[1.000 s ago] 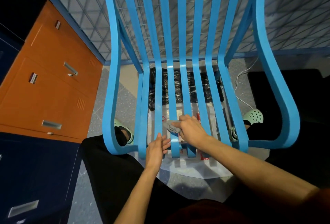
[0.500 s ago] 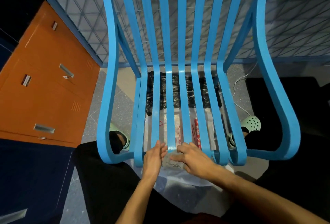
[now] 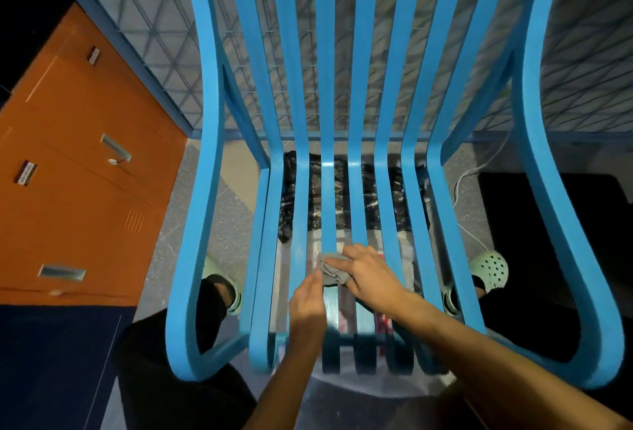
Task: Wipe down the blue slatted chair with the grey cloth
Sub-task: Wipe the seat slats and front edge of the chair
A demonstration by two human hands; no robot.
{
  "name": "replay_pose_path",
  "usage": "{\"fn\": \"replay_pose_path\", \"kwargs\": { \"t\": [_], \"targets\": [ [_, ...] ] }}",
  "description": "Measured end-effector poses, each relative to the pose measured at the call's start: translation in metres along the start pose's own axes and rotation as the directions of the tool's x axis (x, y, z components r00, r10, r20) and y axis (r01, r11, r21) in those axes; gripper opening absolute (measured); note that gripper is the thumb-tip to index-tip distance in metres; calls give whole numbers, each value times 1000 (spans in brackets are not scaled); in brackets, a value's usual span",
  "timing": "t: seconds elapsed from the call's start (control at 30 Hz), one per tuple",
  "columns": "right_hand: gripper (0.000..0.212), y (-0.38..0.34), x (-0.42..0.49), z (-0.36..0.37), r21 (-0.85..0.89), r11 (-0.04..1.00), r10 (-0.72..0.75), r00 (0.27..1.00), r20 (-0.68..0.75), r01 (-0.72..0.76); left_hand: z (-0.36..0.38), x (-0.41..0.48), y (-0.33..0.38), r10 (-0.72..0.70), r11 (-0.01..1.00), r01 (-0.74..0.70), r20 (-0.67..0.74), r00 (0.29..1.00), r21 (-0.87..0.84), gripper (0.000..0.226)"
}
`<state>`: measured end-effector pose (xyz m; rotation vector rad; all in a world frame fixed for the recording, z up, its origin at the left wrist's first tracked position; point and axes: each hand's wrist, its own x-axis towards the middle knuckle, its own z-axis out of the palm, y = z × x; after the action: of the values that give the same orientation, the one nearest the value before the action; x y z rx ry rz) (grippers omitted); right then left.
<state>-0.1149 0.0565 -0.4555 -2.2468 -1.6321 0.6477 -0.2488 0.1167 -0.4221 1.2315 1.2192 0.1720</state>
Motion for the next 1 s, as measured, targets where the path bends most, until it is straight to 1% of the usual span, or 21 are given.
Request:
{"fn": "replay_pose_path", "kwargs": {
  "t": [0.1, 0.17, 0.23, 0.3, 0.33, 0.47, 0.5, 0.57, 0.63, 0.73, 0.87, 1.0],
  "targets": [
    [48, 21, 38, -13, -11, 1000, 8, 999, -43, -8, 14, 27, 18, -16, 998, 18, -37, 999, 57, 38],
    [44, 36, 66, -21, -26, 1000, 16, 998, -68, -17, 23, 49, 31, 3, 996, 2, -56, 998, 90, 39],
    [45, 49, 91, -31, -40, 999, 28, 995, -100, -32, 31, 68, 46, 79, 986, -69, -66, 995, 149, 39],
    [49, 61, 116, -42, -63, 997, 44, 992, -120, -52, 37, 88, 61, 147, 976, -134, -62, 987, 174, 40],
    [50, 68, 130, -47, -82, 995, 53, 990, -133, -64, 40, 100, 68, 154, 976, -141, -67, 986, 165, 41],
    [50, 98, 188, -74, -229, 971, 33, 983, -179, -74, 52, 149, 95, 94, 995, -90, -86, 992, 48, 45],
    [50, 103, 198, -80, -278, 959, 8, 984, -176, -57, 54, 159, 101, 106, 994, -103, -85, 991, 41, 44],
    [48, 103, 206, -94, -366, 930, -14, 992, -122, -31, 56, 174, 115, 129, 991, -128, -78, 988, 24, 43],
    [45, 97, 208, -113, -408, 912, -17, 992, -127, -37, 56, 185, 134, 181, 983, -182, -66, 981, -2, 43],
    [41, 89, 214, -146, -453, 891, -64, 975, -214, -41, 55, 194, 164, 256, 963, -260, -55, 965, -65, 46],
    [45, 79, 219, -191, -454, 891, -132, 948, -288, -14, 54, 198, 195, 302, 942, -307, -56, 952, -134, 47],
    [36, 64, 222, -249, -478, 878, -264, 865, -426, 32, 52, 196, 225, 349, 915, -354, -59, 935, -194, 46]
  ]
}}
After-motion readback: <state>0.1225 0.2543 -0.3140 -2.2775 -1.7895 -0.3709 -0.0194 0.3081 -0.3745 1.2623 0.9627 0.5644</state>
